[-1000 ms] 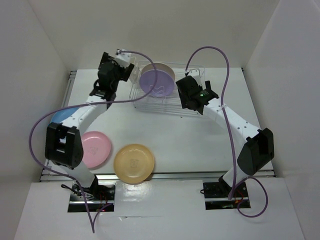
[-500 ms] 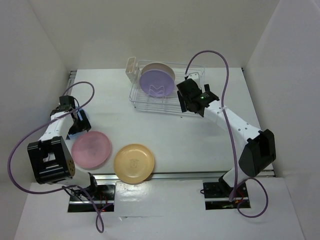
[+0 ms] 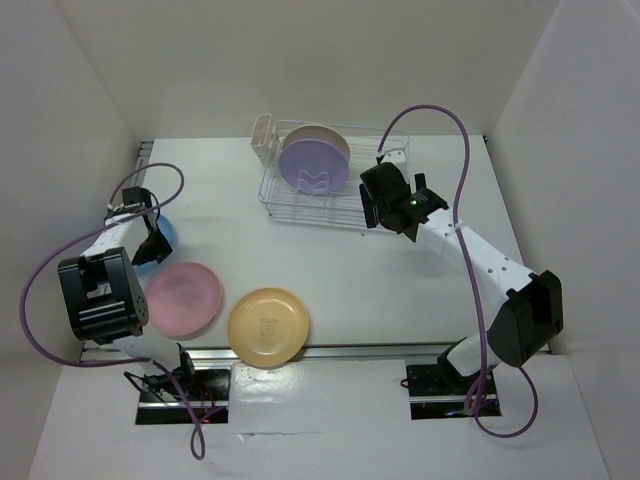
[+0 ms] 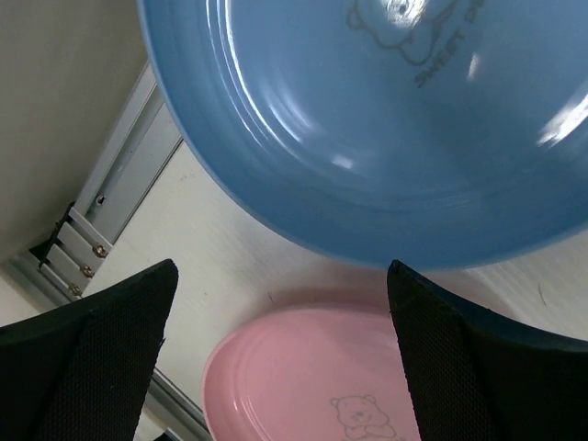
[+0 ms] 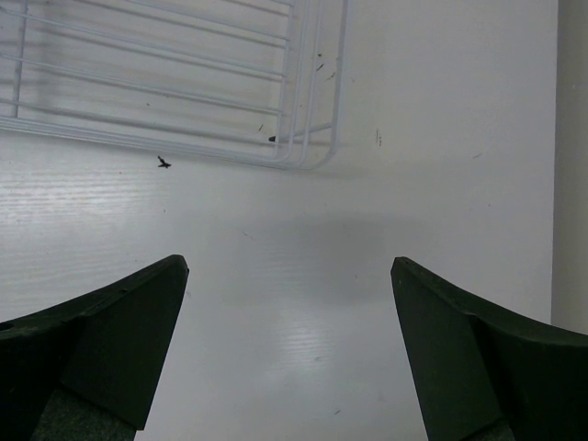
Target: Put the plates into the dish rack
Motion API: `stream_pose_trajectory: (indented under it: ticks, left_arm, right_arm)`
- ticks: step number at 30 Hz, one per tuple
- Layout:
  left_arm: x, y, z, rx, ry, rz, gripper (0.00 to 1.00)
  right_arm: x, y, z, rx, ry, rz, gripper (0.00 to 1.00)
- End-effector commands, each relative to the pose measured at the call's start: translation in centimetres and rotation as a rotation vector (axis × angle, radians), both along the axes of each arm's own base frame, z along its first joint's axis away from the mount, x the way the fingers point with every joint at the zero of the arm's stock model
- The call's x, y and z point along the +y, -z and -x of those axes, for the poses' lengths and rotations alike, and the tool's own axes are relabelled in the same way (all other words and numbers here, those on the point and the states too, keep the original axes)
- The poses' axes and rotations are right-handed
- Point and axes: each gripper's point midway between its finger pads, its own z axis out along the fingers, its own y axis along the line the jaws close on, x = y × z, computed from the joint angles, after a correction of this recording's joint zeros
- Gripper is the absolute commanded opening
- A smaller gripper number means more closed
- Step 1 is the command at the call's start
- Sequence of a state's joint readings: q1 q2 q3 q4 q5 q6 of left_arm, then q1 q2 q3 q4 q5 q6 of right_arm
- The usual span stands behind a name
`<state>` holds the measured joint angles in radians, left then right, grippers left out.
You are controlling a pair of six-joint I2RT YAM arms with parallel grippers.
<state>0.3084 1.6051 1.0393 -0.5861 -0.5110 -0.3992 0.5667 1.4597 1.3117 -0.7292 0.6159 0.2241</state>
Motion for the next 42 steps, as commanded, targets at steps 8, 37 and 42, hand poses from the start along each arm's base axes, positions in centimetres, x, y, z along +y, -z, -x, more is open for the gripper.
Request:
stream_pose_trajectory:
  ticks: [8,37,42]
  left_arm:
    - [3.8,-3.8,-3.2,-0.437,-0.132,0.185,1.00]
    - [6.1,3.3,-7.8,-0.601,-0.094,0.433,0.88]
    - [4.3,3.6,-8.3,-0.561,-0.019,0.386,0.72]
  right_arm:
    - [-0.5,-0.6,0.2,-0.028,0.028,-0.020,1.00]
    - [1.0,-0.3,-0.7,0.018,-0.003,-0.035,1.00]
    - [1.0,-0.3,-0.8,0.025,-0.003,-0.031,1.00]
